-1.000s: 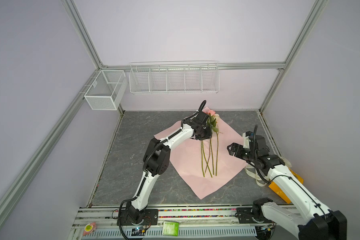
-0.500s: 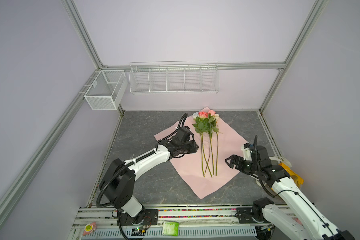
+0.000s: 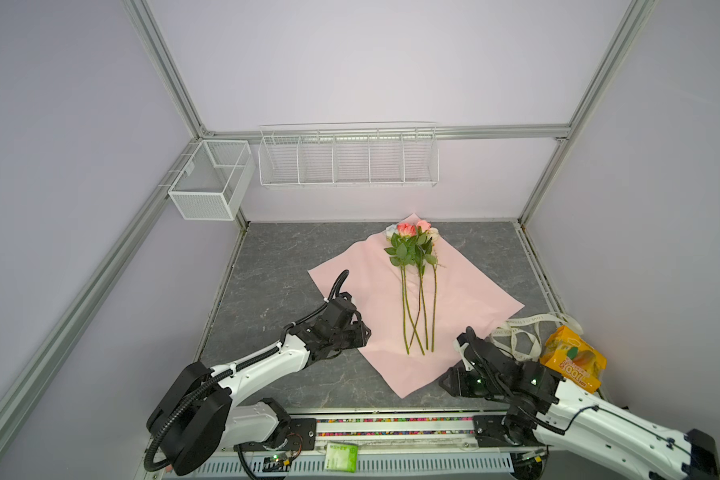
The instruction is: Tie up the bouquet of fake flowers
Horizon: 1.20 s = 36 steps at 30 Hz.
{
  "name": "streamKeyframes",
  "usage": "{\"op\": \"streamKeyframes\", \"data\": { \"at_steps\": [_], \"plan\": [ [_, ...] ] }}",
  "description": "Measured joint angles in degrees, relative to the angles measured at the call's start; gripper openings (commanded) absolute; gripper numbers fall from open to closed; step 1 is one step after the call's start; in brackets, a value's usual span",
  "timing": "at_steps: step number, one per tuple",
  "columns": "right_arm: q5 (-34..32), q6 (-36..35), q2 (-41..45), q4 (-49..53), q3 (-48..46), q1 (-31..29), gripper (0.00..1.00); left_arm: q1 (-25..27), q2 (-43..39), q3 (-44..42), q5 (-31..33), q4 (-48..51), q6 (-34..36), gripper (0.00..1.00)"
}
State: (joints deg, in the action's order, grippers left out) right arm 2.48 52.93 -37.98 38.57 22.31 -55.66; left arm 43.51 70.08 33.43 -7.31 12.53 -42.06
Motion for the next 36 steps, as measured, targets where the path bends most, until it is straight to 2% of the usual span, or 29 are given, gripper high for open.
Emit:
{"op": "streamKeyframes", "data": {
  "at_steps": [8,14,19,27,36],
  "plan": [
    [-5.0,2.1,-8.0,-7.8,-0.6,-9.6,0.29,0.0,-7.5,-6.1,-0.4,2.8,-3.1,0.37],
    [-9.4,0.0,-16.5,-17.5,-0.6,-16.7,0.29,0.0,-11.0,-9.2,-1.6,5.1,-5.1,0.37],
    [-15.1,-1.5,-19.3,-21.7,-0.6,-22.3,0.30,0.0,-13.8,-10.2,-2.4,6.5,-5.7,0.36],
    [-21.9,-3.9,-17.9,-22.1,0.5,-21.9,0.37,0.1,-12.1,-10.3,-5.2,4.9,-5.7,0.36],
    [-23.7,-7.8,-16.1,-21.6,3.3,-12.8,0.42,0.4,-9.3,-9.4,-6.6,1.8,-5.2,0.35]
  ]
}}
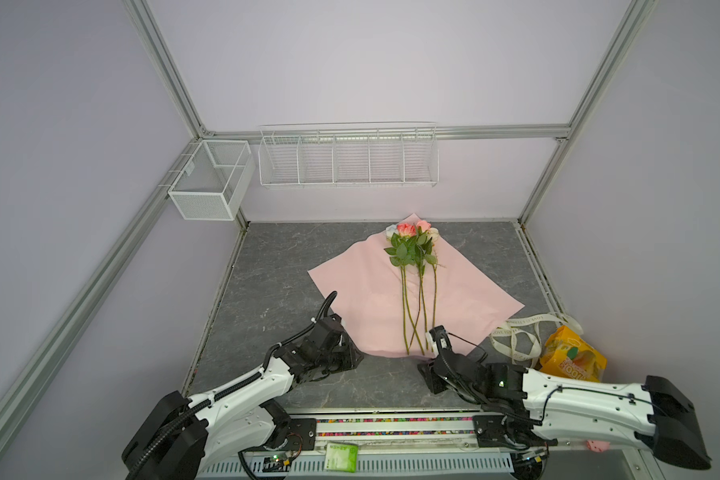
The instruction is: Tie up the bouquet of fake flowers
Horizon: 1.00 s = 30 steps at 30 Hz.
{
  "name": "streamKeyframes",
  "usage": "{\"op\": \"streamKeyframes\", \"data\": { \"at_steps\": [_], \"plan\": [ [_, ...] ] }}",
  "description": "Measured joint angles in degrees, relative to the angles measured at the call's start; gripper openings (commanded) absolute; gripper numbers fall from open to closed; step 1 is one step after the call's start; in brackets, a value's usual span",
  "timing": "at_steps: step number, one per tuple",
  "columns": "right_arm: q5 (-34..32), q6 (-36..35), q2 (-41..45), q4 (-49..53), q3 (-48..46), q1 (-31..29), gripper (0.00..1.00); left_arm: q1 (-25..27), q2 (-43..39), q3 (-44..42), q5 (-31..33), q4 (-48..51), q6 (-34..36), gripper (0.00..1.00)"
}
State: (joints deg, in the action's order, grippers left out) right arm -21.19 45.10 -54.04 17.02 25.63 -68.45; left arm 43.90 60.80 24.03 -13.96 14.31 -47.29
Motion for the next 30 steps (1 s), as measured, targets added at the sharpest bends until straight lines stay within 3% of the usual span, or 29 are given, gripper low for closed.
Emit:
{"op": "streamKeyframes", "data": {
  "at_steps": [10,17,23,30],
  "plan": [
    [1.9,-2.7,-7.2,-1.2,4.2,9.3,0.43,1.8,7.7,4.8,-2.4,-4.6,1.7,0.35],
    [5.0,-3.6,-12.5,-1.5,6.0,16.0,0.43,3.4,16.4,12.9,-3.8,-7.3,3.3,0.35],
    [8.3,-4.7,-17.1,-1.4,8.9,19.7,0.43,3.9,24.4,19.3,-4.6,-9.6,4.3,0.34],
    [10.4,-4.9,-21.3,1.2,12.5,22.2,0.44,3.9,31.5,20.3,-3.8,-10.4,4.4,0.32]
  ]
}}
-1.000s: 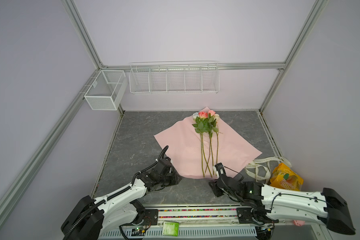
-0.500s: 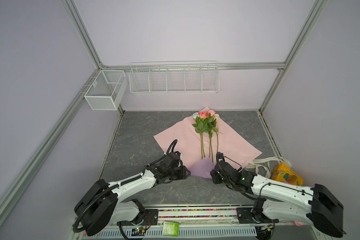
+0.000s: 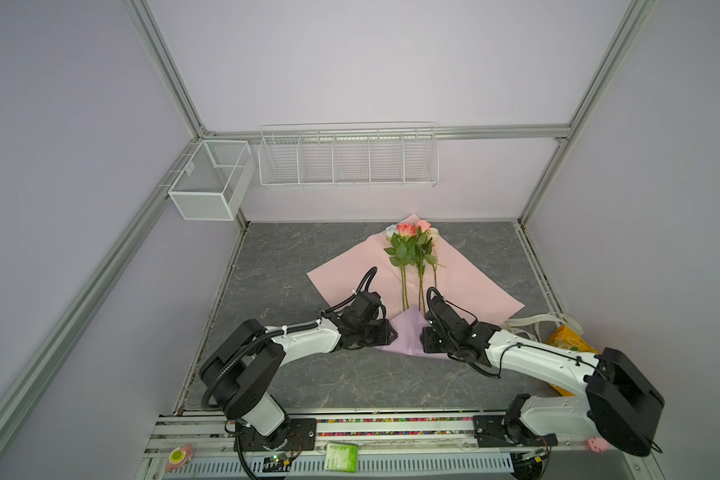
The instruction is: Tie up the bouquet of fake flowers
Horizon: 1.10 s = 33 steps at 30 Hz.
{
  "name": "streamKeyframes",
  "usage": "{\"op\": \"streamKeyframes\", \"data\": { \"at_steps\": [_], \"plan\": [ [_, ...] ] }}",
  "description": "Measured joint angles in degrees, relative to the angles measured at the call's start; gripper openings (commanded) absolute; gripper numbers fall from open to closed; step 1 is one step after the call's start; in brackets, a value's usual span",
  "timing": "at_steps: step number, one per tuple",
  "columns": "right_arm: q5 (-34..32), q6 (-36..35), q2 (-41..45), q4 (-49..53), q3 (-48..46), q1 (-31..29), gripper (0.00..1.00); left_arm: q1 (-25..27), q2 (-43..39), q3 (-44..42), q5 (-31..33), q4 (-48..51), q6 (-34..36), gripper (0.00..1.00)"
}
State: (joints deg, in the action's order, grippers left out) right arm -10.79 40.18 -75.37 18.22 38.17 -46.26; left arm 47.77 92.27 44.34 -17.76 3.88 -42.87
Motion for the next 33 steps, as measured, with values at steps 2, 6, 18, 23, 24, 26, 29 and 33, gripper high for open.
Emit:
{"op": "streamKeyframes", "data": {
  "at_steps": [2,6,18,23,24,26,29,33],
  "plan": [
    [0.3,0.0,-0.5,1.7,0.9,0.5,0.44,0.0,1.5,0.0,0.7,0.1,-0.3,0.32],
    [2.5,-0.4,-0.4,4.7,2.2,0.8,0.45,0.0,2.3,-0.4,2.1,0.1,-0.9,0.31],
    [11.1,-0.1,8.1,10.7,-1.4,0.7,0.35,0.2,0.1,-2.0,6.0,0.9,-1.3,0.32],
    [10.2,0.3,5.6,12.3,-1.7,0.9,0.33,-0.1,-1.6,-3.4,7.0,1.8,-1.4,0.32],
    [10.0,0.3,4.8,12.5,-1.7,1.1,0.33,-0.2,-1.8,-3.5,7.0,2.1,-1.4,0.32],
    [9.3,0.3,2.9,12.7,-1.7,1.7,0.33,-0.6,-2.2,-3.7,7.3,2.6,-1.2,0.33],
    [8.6,0.3,1.2,13.2,-1.6,2.4,0.32,-1.6,-3.7,-4.7,7.5,3.7,-0.9,0.34],
    [7.6,0.3,0.3,14.7,-1.6,3.1,0.32,-2.9,-5.2,-5.9,7.7,4.5,-0.2,0.34]
  ]
}}
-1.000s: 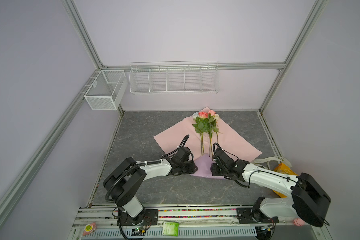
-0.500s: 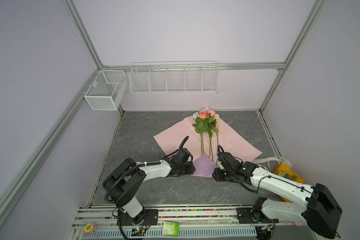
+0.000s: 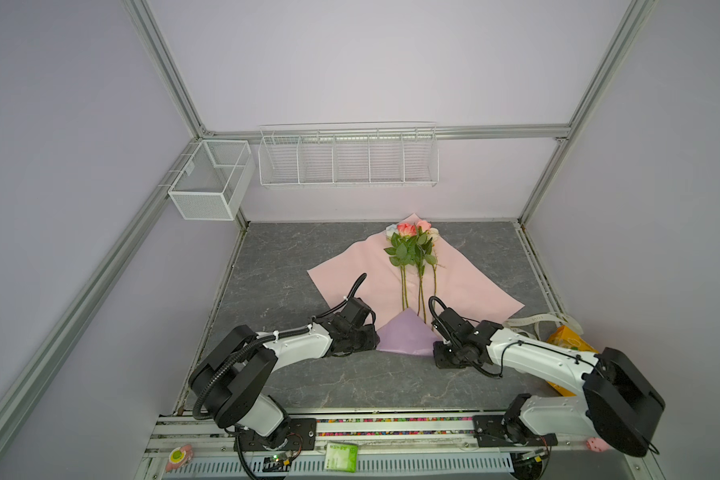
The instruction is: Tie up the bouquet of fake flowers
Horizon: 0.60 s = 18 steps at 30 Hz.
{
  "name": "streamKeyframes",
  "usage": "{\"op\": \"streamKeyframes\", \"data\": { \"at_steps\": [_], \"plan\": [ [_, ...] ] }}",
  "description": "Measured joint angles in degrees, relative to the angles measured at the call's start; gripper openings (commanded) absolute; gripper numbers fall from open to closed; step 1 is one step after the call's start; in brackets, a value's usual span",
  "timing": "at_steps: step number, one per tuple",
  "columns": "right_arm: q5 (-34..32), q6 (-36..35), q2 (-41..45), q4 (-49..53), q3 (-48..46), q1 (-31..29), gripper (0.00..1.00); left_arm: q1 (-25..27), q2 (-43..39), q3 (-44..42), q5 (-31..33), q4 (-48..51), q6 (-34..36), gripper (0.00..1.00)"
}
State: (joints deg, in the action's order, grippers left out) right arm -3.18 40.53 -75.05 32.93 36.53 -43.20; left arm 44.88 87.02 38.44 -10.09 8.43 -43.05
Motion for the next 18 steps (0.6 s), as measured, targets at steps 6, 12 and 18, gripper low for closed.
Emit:
{"op": "streamKeyframes", "data": {
  "at_steps": [6,12,18],
  "plan": [
    [1.2,-0.1,2.9,0.4,0.0,0.3,0.30,-0.7,-0.4,-0.4,-0.1,0.1,0.7,0.34],
    [3.2,-0.3,4.4,-2.1,2.0,0.4,0.22,-0.8,-0.7,-1.0,-0.1,-0.4,0.9,0.33],
    [0.8,0.3,-4.2,-2.3,3.3,0.4,0.22,-0.9,-0.5,-1.0,-0.1,-0.5,1.2,0.30]
  ]
}}
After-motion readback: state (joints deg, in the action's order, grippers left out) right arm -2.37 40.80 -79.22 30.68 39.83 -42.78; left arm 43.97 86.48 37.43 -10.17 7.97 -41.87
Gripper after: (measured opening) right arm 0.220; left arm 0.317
